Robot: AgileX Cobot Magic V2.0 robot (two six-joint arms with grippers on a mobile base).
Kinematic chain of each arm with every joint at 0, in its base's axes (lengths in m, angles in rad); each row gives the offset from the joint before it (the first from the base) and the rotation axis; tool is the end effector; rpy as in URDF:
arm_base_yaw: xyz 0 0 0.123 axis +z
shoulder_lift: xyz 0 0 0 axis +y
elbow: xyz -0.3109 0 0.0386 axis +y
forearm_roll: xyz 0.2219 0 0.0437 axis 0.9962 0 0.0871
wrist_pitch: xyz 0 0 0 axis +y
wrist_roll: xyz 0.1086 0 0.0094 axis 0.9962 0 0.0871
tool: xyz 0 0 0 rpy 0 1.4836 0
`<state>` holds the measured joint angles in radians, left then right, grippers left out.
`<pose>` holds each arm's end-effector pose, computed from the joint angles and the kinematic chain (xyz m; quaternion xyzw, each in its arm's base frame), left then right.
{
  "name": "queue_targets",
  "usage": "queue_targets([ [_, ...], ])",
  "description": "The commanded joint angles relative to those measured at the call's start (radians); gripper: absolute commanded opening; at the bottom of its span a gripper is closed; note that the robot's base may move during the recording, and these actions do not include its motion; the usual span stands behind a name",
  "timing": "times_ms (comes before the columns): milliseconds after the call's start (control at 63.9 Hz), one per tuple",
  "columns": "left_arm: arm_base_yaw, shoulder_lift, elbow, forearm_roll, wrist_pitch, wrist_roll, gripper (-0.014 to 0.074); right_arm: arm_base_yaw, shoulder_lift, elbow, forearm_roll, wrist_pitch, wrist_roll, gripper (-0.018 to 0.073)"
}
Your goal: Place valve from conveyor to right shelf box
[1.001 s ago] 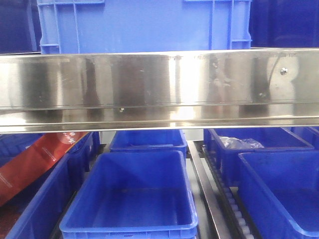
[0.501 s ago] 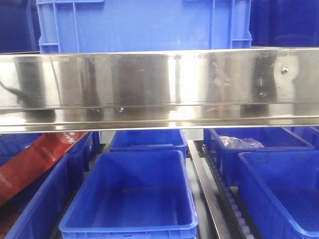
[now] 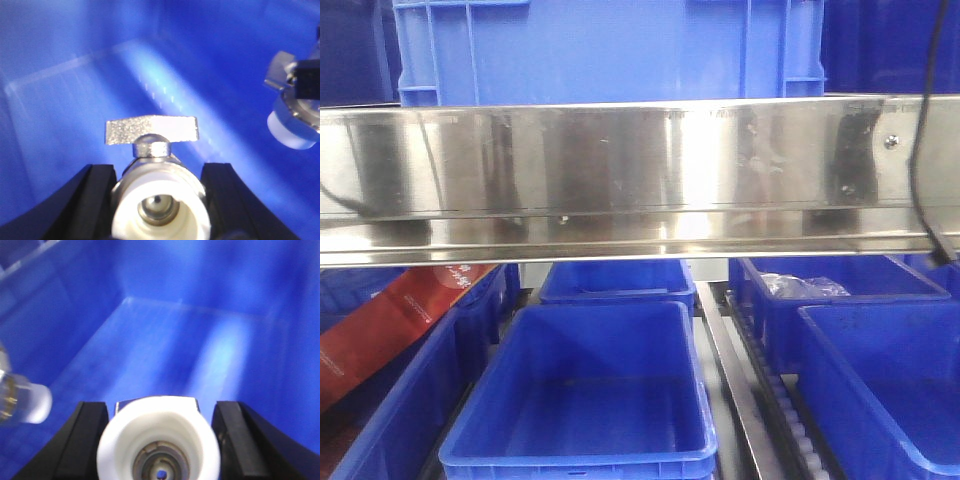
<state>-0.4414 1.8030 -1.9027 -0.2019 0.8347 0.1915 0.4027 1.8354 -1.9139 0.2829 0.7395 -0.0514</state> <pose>0.3657 -0.1907 0.4180 0.2513 0.8551 -0.1515 0.4275 0.3851 0.1864 0.4176 -0.1509 0.8576 0.2139 0.4428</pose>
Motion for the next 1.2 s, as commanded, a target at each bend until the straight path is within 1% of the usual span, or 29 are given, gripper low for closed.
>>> queue_targets([
  [0,-0.001,-0.007,-0.016,-0.019,-0.037,-0.005,0.0189,0.001,-0.015,-0.023,0.015,-0.051,0.001,0.0277],
  [63,-0.001,-0.007,-0.016,-0.019,-0.039,-0.005,0.0295,0.001,-0.015,-0.023,0.015,-0.051,0.001,0.0339],
  [109,-0.001,-0.007,-0.016,-0.019,-0.041,-0.005,0.0363,0.001,-0.015,-0.025,0.015,-0.046,0.001,0.0366],
  [172,-0.001,-0.007,-0.016,-0.019,-0.041,-0.005,0.0414,0.001,-0.015,-0.032,0.015,-0.034,0.001,0.0384],
  [250,-0.001,-0.007,-0.016,-0.019,-0.043,-0.005,0.0448,0.001,-0.024,-0.031,0.015,-0.026,0.001,0.0381],
  [375,-0.001,-0.013,-0.016,-0.019,-0.043,-0.005,0.0440,0.001,-0.032,-0.031,0.015,-0.020,0.001,0.0381],
  [454,-0.001,-0.030,-0.016,-0.019,-0.045,-0.005,0.0403,0.001,-0.042,-0.031,0.015,-0.008,0.001,0.0349],
  [501,-0.001,-0.038,-0.016,-0.019,-0.050,-0.005,0.0365,0.001,-0.052,-0.031,0.015,-0.008,0.001,0.0295],
  [516,-0.001,-0.043,-0.016,-0.019,-0.052,-0.005,0.0339,0.001,-0.053,-0.031,0.015,-0.008,0.001,0.0275],
  [532,-0.001,-0.044,-0.016,-0.019,-0.054,-0.005,0.0320,0.001,-0.054,-0.031,0.015,-0.008,0.001,0.0241],
  [594,-0.001,-0.055,-0.016,-0.019,-0.065,-0.005,0.0221,0.001,-0.064,-0.031,0.015,-0.010,0.001,0.0124],
  [610,-0.001,-0.060,-0.016,-0.019,-0.069,-0.005,0.0183,0.001,-0.066,-0.031,0.015,-0.016,0.001,0.0084],
  [657,-0.001,-0.062,-0.016,-0.019,-0.076,-0.005,0.0105,0.001,-0.069,-0.031,0.015,-0.023,0.001,0.0005],
  [751,-0.001,-0.062,-0.016,-0.019,-0.092,-0.005,-0.0102,0.001,-0.069,-0.031,0.015,-0.039,0.001,-0.0155],
  [766,-0.001,-0.062,-0.016,-0.019,-0.094,-0.005,-0.0111,0.001,-0.069,-0.031,0.015,-0.039,0.001,-0.0168],
  [860,-0.001,-0.065,-0.016,-0.022,-0.097,-0.005,-0.0111,0.001,-0.079,-0.031,0.015,-0.018,0.001,-0.0168],
  [939,-0.001,-0.083,-0.016,-0.041,-0.097,-0.012,-0.0111,-0.001,-0.090,-0.031,0.015,-0.009,0.001,-0.0168],
  [1017,0.001,-0.114,-0.016,-0.047,-0.101,-0.012,-0.0111,-0.002,-0.112,-0.027,-0.021,-0.052,0.001,-0.0168],
  [1142,0.001,-0.166,0.017,-0.047,-0.173,-0.014,-0.0111,-0.006,-0.159,-0.015,-0.025,-0.114,0.001,-0.0168],
  [1189,0.001,-0.185,0.054,-0.064,-0.215,-0.024,-0.0111,-0.006,-0.181,0.007,-0.027,-0.122,-0.001,-0.0168],
])
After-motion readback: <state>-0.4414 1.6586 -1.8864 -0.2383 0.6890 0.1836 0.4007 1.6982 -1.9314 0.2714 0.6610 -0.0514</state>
